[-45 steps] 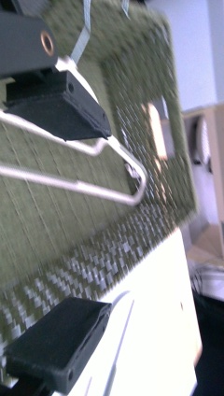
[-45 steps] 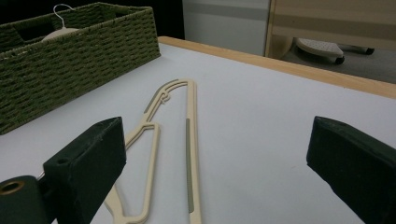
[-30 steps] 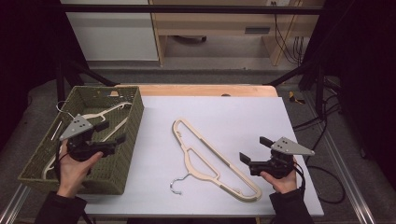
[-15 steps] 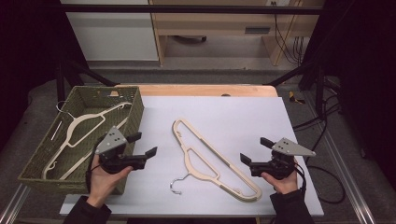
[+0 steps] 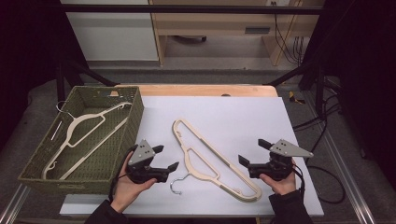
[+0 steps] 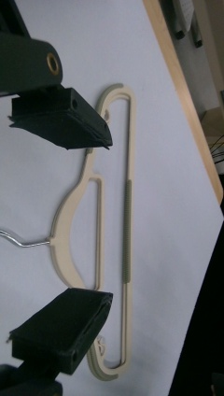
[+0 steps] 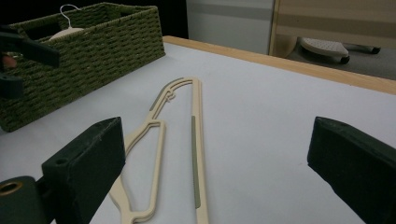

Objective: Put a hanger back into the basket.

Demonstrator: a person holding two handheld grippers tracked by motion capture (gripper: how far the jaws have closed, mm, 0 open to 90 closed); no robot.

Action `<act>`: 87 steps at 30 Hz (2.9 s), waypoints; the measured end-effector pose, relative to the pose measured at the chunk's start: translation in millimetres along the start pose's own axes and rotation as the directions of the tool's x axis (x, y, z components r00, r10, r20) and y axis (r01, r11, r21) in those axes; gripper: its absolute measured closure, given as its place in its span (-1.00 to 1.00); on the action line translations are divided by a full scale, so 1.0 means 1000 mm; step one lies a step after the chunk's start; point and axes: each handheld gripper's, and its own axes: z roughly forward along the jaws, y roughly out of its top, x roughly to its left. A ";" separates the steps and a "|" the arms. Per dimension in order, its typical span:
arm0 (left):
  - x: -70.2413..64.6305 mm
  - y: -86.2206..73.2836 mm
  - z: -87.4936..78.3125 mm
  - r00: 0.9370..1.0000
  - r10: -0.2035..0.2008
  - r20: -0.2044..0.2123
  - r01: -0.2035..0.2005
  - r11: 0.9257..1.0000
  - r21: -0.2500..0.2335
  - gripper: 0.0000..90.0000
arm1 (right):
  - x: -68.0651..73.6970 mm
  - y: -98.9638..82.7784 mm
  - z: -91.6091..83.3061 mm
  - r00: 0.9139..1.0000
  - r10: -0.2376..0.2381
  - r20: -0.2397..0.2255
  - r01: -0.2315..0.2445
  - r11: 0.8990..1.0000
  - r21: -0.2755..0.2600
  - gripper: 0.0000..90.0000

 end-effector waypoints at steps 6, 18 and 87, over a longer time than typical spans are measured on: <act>-0.011 -0.009 0.020 1.000 0.017 0.014 -0.018 0.998 0.065 -0.42 | 0.003 -0.001 0.002 1.000 -0.004 -0.005 0.004 1.000 0.005 -0.88; -0.018 -0.029 0.049 1.000 0.000 0.025 -0.005 0.983 0.183 -0.02 | 0.007 -0.004 0.008 1.000 -0.011 -0.022 0.011 1.000 0.023 -0.88; -0.035 0.001 0.050 0.999 -0.019 0.030 0.010 0.960 0.281 0.96 | 0.079 -0.028 0.089 0.974 -0.156 -0.164 0.195 0.946 0.258 -0.63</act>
